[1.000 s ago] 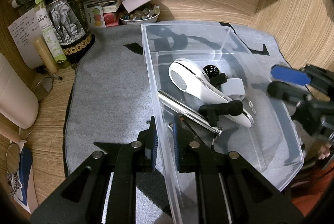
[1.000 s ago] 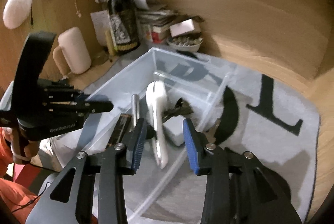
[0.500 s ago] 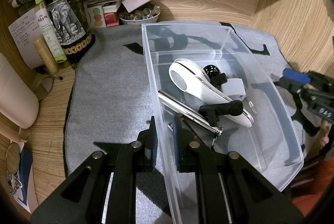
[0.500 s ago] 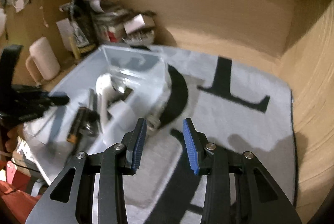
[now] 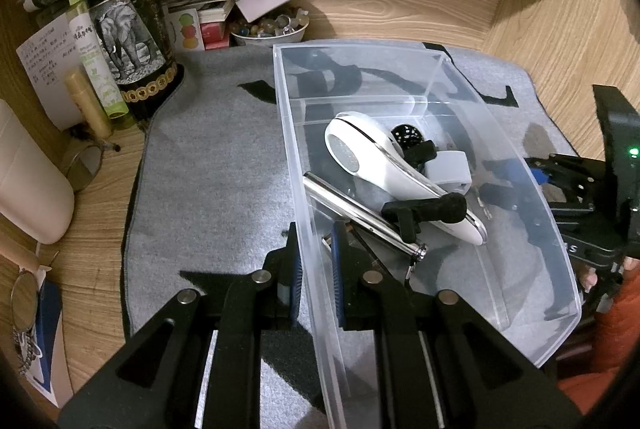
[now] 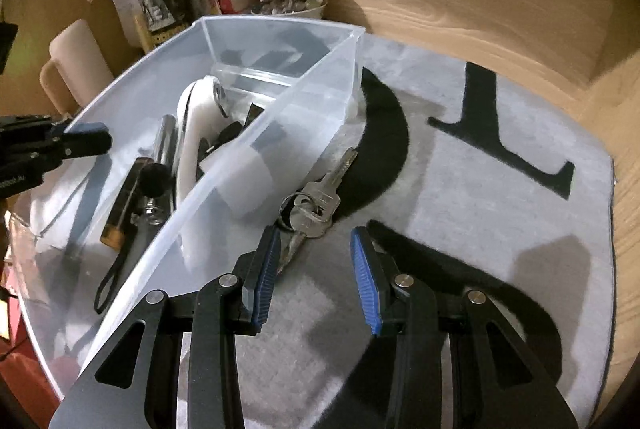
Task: Organize rigid objects
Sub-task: 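Lower the right gripper onto the silver keys on the rug and close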
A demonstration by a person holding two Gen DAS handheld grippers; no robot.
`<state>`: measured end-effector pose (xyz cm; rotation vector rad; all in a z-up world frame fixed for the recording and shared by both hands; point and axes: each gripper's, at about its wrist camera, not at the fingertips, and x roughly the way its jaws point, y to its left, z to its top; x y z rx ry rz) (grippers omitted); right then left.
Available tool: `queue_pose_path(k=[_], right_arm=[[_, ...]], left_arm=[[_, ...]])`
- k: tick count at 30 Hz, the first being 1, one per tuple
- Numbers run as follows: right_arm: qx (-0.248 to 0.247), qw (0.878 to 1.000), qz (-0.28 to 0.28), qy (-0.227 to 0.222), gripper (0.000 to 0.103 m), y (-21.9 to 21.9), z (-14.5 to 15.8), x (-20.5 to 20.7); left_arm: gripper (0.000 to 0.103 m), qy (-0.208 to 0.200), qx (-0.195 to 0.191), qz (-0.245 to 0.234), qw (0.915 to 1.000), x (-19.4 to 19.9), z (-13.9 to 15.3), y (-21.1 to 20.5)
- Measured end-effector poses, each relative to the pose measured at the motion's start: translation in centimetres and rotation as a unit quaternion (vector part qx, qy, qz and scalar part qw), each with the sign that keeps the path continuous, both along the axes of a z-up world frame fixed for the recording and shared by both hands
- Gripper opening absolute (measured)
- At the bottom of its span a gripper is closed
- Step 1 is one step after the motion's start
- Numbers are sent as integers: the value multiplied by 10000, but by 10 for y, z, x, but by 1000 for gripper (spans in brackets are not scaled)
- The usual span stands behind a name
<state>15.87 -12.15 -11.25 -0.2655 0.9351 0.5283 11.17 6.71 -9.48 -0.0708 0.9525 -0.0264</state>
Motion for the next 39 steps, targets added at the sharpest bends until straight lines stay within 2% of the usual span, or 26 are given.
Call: queue_pose_path(k=[5, 17, 20, 24, 25, 30, 32, 34, 39], right_arm=[[152, 9997, -35, 164, 33, -4, -8, 10], [-119, 9995, -270, -125, 33, -6, -4, 10], [23, 10000, 10, 20, 33, -4, -3, 7], [-315, 9994, 71, -100, 33, 8, -11, 5], [-254, 9996, 47, -109, 33, 6, -12, 7], [-137, 9997, -107, -145, 27, 5, -13, 16], [-185, 9996, -61, -222, 12, 8, -13, 15], [-243, 9993, -44, -284, 7, 9, -11, 14], [-86, 9993, -221, -274, 7, 1, -7, 13]], left_arm=[[11, 1, 9, 6, 10000, 0, -1, 1], [11, -2, 5, 8, 10000, 0, -1, 1], [11, 1, -4, 10, 10000, 0, -1, 1], [11, 1, 3, 9, 10000, 1, -1, 1], [11, 2, 8, 5, 10000, 1, -1, 1], [11, 1, 15, 10, 10000, 1, -1, 2], [11, 2, 14, 12, 10000, 1, -1, 2], [11, 3, 19, 5, 10000, 1, -1, 2], [11, 4, 21, 7, 10000, 1, -1, 2]])
